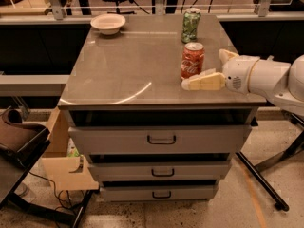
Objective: Move coke can near paper bowl
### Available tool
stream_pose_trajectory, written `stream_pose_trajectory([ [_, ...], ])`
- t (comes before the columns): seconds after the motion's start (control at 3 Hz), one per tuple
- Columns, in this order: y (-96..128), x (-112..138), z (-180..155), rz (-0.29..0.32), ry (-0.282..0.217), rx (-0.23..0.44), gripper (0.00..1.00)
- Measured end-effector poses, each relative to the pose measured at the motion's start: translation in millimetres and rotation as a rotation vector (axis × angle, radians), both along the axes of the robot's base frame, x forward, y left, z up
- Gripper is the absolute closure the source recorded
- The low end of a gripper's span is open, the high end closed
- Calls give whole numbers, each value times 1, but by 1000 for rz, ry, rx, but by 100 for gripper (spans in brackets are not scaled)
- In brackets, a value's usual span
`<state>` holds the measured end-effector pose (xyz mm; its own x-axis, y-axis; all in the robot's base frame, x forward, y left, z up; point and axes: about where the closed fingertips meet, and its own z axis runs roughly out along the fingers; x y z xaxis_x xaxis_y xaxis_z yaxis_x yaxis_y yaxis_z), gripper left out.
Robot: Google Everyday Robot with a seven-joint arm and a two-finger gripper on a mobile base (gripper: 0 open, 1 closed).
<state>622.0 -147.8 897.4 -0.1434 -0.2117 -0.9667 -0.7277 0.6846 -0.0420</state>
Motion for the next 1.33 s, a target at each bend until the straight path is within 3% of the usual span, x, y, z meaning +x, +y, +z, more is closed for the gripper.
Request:
stream_pose_trajectory([
  [1.0,16,23,-5,21,-16,54,0],
  [1.33,22,27,-2,33,-41,63,16],
])
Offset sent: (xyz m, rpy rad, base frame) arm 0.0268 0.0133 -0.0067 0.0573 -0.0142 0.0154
